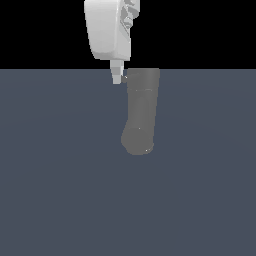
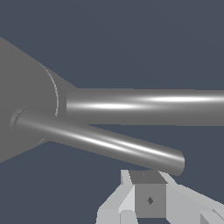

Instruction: Turn on the faucet by rotating a designated handle.

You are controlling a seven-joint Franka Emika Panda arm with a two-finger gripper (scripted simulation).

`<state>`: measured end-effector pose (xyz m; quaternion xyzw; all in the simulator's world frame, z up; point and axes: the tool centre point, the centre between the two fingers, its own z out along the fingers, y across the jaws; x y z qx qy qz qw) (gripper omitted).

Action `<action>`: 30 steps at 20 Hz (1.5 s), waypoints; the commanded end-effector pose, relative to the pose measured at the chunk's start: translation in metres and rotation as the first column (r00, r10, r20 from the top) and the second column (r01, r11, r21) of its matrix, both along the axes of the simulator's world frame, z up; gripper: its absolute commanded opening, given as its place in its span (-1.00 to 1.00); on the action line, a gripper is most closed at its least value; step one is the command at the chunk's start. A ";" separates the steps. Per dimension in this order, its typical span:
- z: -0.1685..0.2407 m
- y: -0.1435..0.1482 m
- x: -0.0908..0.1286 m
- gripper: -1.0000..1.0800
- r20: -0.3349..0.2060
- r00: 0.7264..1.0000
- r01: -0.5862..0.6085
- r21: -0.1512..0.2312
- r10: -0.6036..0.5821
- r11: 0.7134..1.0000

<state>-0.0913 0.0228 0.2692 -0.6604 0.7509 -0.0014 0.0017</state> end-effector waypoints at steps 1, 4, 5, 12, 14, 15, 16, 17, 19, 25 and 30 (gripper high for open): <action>0.000 -0.007 -0.001 -1.00 0.000 1.000 0.002 -0.001 -0.002 1.000; 0.000 -0.026 -0.003 -1.00 -0.001 1.000 0.004 -0.001 -0.004 1.000; 0.000 -0.032 -0.003 -1.00 -0.001 1.000 0.005 -0.001 -0.005 1.000; 0.000 -0.076 -0.008 -1.00 -0.003 1.000 0.012 0.000 -0.012 1.000; 0.000 -0.089 -0.009 -1.00 -0.004 1.000 0.013 0.000 -0.013 1.000; 0.000 -0.095 -0.010 -1.00 -0.004 1.000 0.014 0.000 -0.014 1.000; 0.000 -0.101 -0.011 -1.00 -0.004 1.000 0.015 0.000 -0.015 1.000; 0.000 -0.107 -0.011 -1.00 -0.004 1.000 0.016 0.000 -0.016 1.000; 0.000 -0.113 -0.012 -1.00 -0.004 1.000 0.017 0.000 -0.017 1.000; 0.000 -0.100 0.003 -1.00 -0.005 1.000 -0.025 -0.001 0.025 1.000; 0.000 -0.117 0.013 -1.00 -0.005 1.000 -0.017 -0.001 0.017 1.000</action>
